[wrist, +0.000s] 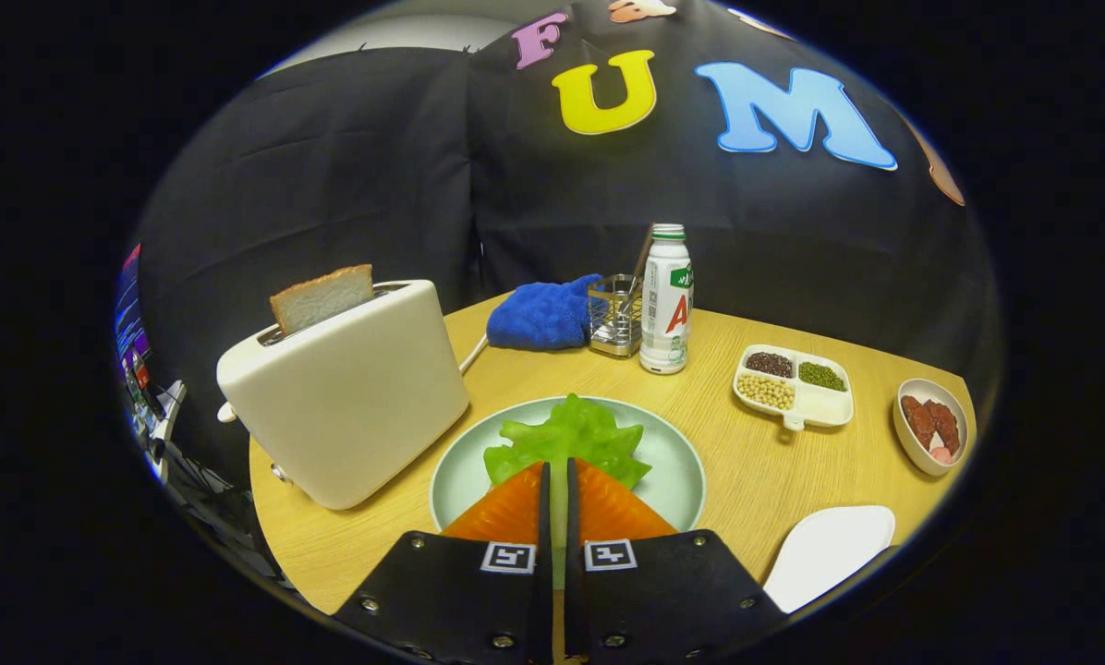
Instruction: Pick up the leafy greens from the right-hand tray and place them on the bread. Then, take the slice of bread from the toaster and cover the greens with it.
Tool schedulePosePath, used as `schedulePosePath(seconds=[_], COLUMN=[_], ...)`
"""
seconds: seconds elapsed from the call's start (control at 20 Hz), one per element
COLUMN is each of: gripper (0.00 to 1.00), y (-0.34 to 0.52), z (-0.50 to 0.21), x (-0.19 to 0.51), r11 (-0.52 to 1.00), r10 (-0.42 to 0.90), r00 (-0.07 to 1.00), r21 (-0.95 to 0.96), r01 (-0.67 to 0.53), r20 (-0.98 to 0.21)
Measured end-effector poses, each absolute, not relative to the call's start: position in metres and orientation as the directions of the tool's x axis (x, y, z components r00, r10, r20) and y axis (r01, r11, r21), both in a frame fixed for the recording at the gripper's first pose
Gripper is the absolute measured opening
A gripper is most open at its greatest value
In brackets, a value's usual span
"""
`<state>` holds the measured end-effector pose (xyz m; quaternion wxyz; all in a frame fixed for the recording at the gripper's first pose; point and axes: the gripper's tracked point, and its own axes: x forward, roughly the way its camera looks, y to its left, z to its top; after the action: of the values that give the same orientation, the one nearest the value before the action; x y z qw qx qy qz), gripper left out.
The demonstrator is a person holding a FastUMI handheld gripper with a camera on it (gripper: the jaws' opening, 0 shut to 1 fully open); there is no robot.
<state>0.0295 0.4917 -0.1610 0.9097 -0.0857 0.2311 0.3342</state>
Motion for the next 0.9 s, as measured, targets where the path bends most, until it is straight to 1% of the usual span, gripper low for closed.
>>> schedulePosePath(seconds=[0.45, 0.5, 0.55, 0.6, 0.65, 0.7, 0.75, 0.85, 0.9], gripper=[0.05, 0.12, 0.14, 0.2, 0.28, 0.41, 0.43, 0.53, 0.54], y=[0.489, 0.489, 0.493, 0.492, 0.489, 0.487, 0.487, 0.485, 0.487], z=[-0.182, -0.183, -0.182, -0.176, -0.173, -0.165, -0.158, -0.14, -0.131], x=[0.033, 0.032, 0.031, 0.03, 0.032, 0.033, 0.03, 0.023, 0.016], r11=[0.78, 0.786, 0.781, 0.783, 0.789, 0.798, 0.804, 0.828, 0.839], r10=[0.509, 0.503, 0.513, 0.508, 0.498, 0.486, 0.485, 0.468, 0.459], r00=[0.68, 0.681, 0.677, 0.687, 0.706, 0.729, 0.747, 0.794, 0.813], r21=[-0.051, -0.046, -0.041, -0.053, -0.076, -0.096, -0.105, -0.122, -0.127], r01=[-0.624, -0.616, -0.623, -0.619, -0.61, -0.595, -0.585, -0.548, -0.529], r20=[-0.527, -0.531, -0.527, -0.52, -0.503, -0.482, -0.455, -0.389, -0.358])
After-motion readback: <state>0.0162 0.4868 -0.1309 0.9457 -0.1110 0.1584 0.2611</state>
